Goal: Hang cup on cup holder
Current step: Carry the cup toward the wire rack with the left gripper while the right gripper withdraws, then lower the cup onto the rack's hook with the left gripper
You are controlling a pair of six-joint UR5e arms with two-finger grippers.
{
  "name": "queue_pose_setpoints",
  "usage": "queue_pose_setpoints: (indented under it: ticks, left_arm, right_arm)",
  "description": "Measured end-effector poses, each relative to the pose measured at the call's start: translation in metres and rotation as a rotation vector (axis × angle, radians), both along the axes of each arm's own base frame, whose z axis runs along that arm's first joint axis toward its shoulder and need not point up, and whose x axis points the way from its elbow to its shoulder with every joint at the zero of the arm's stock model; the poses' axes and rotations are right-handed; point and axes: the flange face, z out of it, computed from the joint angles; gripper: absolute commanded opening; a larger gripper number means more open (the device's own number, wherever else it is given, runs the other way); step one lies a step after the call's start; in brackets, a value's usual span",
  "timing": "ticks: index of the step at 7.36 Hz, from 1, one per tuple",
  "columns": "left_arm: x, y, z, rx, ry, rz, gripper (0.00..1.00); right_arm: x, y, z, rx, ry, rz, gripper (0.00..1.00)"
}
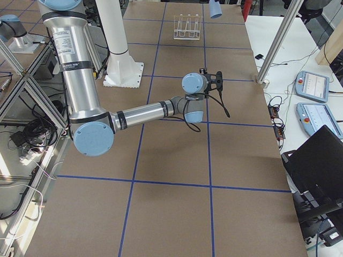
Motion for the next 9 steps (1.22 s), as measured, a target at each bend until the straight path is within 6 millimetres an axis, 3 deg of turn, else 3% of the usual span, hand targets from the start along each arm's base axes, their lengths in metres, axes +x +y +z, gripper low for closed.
queue_pose_setpoints:
  ticks: [3, 5, 7, 9]
  left_arm:
    - [-0.038, 0.011, 0.079, 0.102, -0.303, -0.005, 0.00]
    - [-0.055, 0.021, 0.115, 0.164, -0.526, 0.009, 0.00]
    - [-0.062, 0.031, 0.123, 0.162, -0.705, 0.067, 0.00]
    - [-0.057, 0.039, 0.111, 0.093, -0.761, 0.142, 0.00]
  right_arm:
    - [0.043, -0.018, 0.059, 0.126, 0.311, 0.018, 1.00]
    - [0.072, -0.028, 0.083, 0.181, 0.459, 0.010, 1.00]
    - [0.104, -0.040, 0.103, 0.189, 0.597, -0.027, 1.00]
    - [0.125, -0.045, 0.110, 0.141, 0.661, -0.086, 1.00]
